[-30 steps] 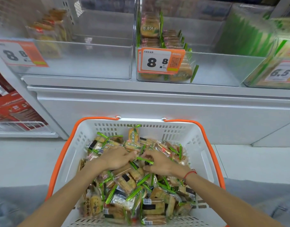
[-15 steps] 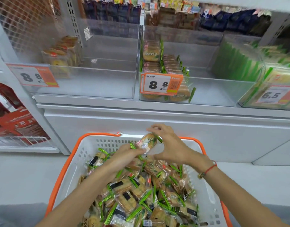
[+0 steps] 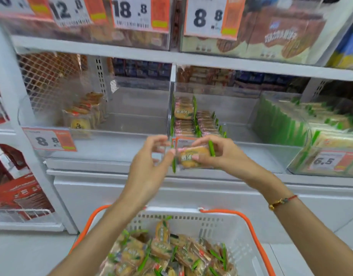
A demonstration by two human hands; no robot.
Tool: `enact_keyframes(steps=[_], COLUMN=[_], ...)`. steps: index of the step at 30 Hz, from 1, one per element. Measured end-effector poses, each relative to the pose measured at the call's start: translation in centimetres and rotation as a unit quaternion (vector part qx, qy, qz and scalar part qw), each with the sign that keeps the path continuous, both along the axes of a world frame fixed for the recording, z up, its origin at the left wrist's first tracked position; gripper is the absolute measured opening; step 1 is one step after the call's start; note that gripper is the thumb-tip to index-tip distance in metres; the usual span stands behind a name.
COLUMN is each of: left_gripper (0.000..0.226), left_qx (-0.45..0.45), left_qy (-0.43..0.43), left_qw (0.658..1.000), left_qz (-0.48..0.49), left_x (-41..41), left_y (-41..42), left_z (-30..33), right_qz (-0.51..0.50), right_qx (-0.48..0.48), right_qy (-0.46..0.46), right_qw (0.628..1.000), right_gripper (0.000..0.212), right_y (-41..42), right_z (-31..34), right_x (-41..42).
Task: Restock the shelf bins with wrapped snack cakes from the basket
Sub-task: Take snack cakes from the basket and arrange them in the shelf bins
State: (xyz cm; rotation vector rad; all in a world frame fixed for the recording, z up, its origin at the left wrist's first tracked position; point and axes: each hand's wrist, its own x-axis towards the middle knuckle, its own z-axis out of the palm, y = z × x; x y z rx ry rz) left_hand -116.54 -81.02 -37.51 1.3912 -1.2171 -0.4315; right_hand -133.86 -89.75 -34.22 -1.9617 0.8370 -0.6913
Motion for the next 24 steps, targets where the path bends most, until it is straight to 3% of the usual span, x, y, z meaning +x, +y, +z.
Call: enact_keyframes(steps=[3, 5, 8, 13, 19, 21, 24], left_gripper=[0.027, 0.033, 0.049, 0.055, 0.056, 0.068, 0.098], left_qx=[-0.048, -0.013, 0.072, 0.074, 0.061, 0.068, 0.074], left_qy=[-0.079, -0.158, -0.222, -0.119, -0.064, -0.058, -0.059], left_qw=[0.995, 0.987, 0.972, 0.988, 0.992, 0.991, 0.986], left_qz=[0.032, 0.031, -0.015, -0.070, -0.086, -0.105, -0.136], left_x=[1.7, 2.9, 4.2, 4.8, 5.2, 5.5, 5.7], left_y=[-2.8, -4.7, -6.7, -8.0, -8.6, -8.3, -7.9], left_z=[3.0, 4.1, 4.2, 3.4, 3.2, 3.2, 3.5], right_qz=[-0.063, -0.115, -0.180, -0.166, -0.105, -0.110, -0.154], right_qx=[-0.011, -0.027, -0.101, -0.161, -0.156, -0.172, -0.287], right_qy=[-0.057, -0.073, -0.009, 0.097, 0.094, 0.099, 0.171], right_qw=[0.996, 0.990, 0.979, 0.968, 0.978, 0.974, 0.930], right_gripper=[0.022, 0.022, 0.023, 0.026, 0.029, 0.028, 0.023], right_y=[-2.6, -4.8, -8.4, -13.4, -16.4, -17.0, -17.4], right_z=[3.2, 4.6, 5.5, 4.4, 1.7, 0.8, 0.2], right_x=[0.6, 1.1, 1.7, 4.3, 7.4, 7.8, 8.0])
